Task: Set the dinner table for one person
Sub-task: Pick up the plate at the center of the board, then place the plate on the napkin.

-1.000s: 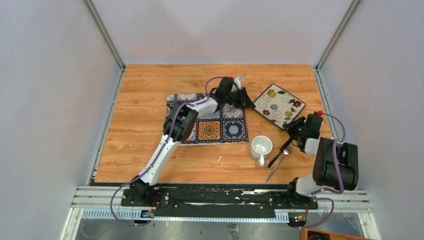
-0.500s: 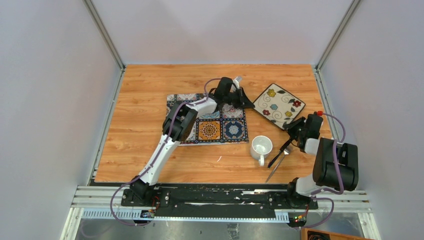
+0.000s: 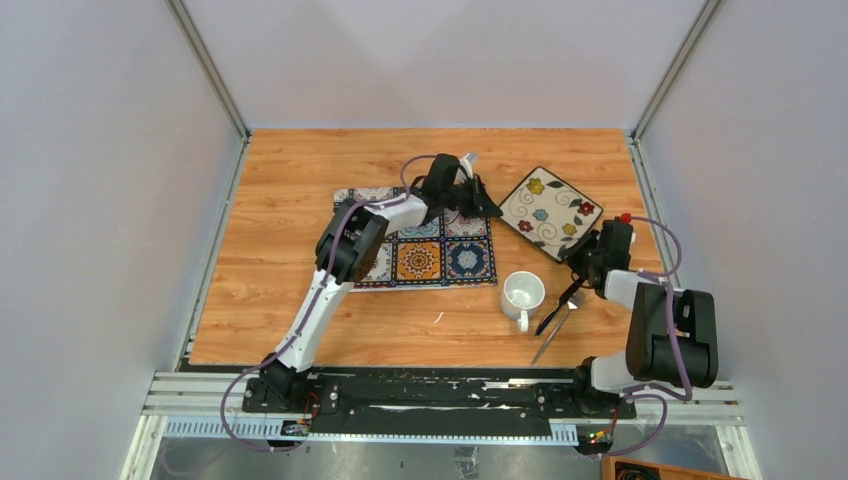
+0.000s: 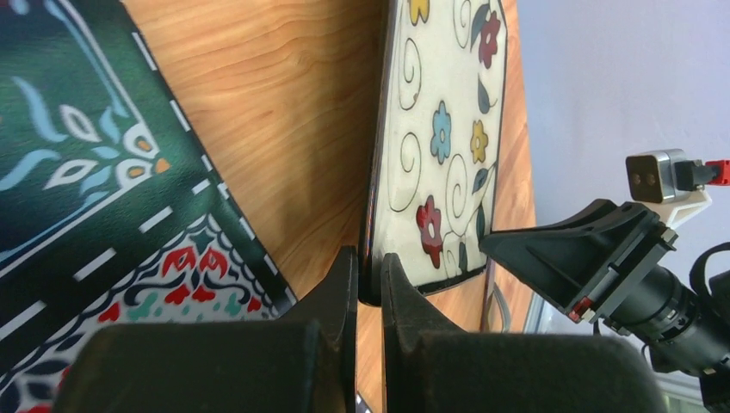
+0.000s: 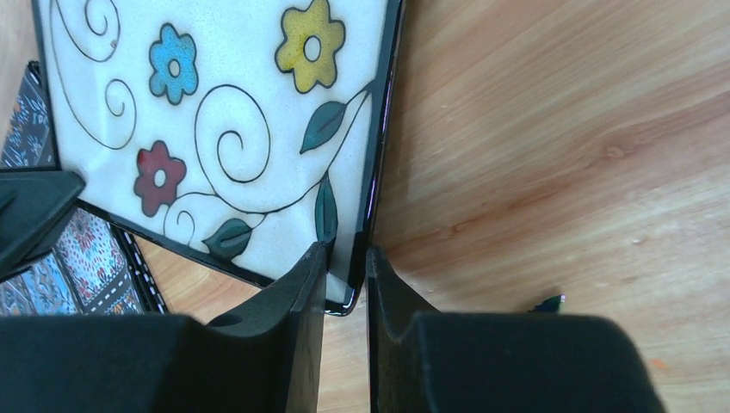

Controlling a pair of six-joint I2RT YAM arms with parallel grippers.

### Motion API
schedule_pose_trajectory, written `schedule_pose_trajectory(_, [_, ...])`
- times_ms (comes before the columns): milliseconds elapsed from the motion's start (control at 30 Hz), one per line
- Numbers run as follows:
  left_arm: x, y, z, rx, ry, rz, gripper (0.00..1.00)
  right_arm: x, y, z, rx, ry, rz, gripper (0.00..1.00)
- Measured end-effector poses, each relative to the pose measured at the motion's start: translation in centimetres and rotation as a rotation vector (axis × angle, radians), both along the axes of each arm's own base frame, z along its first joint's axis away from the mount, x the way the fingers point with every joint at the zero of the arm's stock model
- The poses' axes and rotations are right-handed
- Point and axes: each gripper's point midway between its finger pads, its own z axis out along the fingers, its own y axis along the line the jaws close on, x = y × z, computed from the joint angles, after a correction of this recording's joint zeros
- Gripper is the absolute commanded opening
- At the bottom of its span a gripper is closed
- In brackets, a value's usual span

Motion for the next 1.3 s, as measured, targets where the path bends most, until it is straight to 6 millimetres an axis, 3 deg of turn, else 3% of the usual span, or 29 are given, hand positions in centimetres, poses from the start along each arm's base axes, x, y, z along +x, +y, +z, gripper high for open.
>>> schedule_pose_trajectory(533, [0.0,2.5,1.8,0.045,-0.071,0.056,0.0,0.6,2.4,0.0,-0.075,0.061,0.099,0.0])
schedule_pose_trajectory(633, [0.0,3.1,2.2,0.048,-0.085,0.063,0.0,0.8,2.8,-0.2,-0.08,0.064,0.109,0.32])
schedule_pose_trajectory(733, [0.0,3.3,2.4,0.05,-0.092,0.073,0.0,1.3,3.0,-0.1,-0.084,0.06,0.113,0.43])
schedule_pose_trajectory(933, [0.1,3.5,2.4,0.053,-0.086,0.087,0.0,2.4,3.2,0.3,-0.099,0.049,0.122,0.45])
schedule_pose_trajectory(1300, [-0.3,3.2,2.5,0.043,-0.068,0.078,0.0,2.4,2.6,0.3,-0.153,0.079,0.115,0.45])
